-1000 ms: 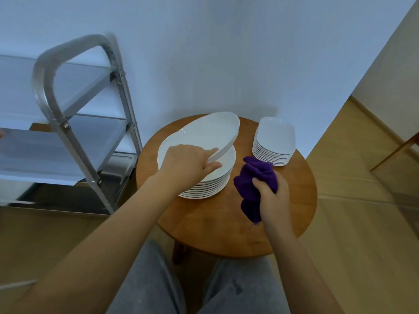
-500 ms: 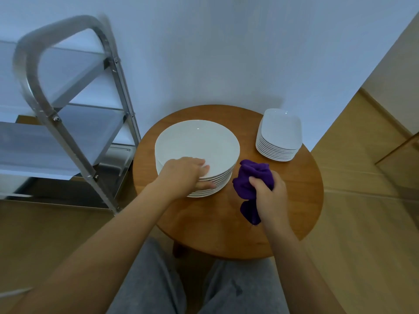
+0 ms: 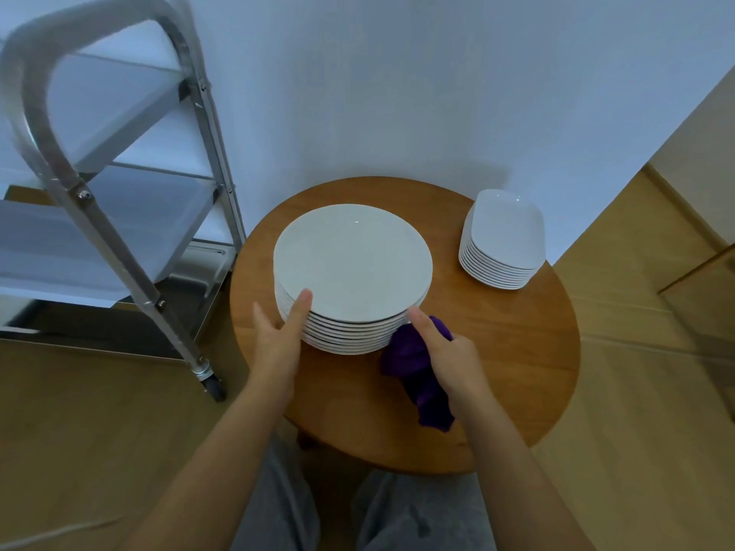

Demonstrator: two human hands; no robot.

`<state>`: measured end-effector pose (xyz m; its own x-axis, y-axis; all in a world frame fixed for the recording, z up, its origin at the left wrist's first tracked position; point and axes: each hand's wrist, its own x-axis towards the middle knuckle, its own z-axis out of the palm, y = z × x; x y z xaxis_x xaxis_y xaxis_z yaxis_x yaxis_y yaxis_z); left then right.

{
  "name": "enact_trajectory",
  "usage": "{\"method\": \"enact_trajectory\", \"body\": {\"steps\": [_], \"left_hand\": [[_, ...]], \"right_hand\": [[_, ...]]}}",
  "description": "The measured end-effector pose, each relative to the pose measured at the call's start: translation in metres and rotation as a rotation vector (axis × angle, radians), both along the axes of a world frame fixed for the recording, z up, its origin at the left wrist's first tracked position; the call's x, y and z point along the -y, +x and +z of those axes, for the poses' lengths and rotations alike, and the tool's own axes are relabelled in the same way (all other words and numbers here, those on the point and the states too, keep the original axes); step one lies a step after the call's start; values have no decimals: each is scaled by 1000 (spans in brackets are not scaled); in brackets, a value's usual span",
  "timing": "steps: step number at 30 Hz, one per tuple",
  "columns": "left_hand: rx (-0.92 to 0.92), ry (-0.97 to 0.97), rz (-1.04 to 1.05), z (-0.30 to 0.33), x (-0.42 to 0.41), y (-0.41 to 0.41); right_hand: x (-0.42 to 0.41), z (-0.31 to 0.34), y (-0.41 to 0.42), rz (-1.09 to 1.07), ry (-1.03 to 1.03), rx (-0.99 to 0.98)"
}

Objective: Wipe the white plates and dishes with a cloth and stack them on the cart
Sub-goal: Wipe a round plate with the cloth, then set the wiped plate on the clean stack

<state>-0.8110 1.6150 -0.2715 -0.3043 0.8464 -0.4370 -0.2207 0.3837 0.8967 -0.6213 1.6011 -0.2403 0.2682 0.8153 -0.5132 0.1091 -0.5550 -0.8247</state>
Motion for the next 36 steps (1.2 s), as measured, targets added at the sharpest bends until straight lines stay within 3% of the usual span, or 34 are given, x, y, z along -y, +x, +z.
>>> {"method": "enact_trajectory", "body": {"steps": [2, 4, 14, 22, 36], "left_hand": [[218, 36, -16, 0, -2, 3], [282, 71, -35, 2, -6, 5], [157, 172, 114, -15, -11, 8], [129, 178, 106, -20, -32, 9], [112, 131, 15, -3, -163, 38]], "right_hand": [[-4, 0, -5, 49, -74, -41], [-8, -5, -8, 67, -90, -89], [-15, -38, 2, -8, -40, -513], [-43, -48, 7, 40, 101, -557], [-164, -43, 23, -83, 75, -482]]}}
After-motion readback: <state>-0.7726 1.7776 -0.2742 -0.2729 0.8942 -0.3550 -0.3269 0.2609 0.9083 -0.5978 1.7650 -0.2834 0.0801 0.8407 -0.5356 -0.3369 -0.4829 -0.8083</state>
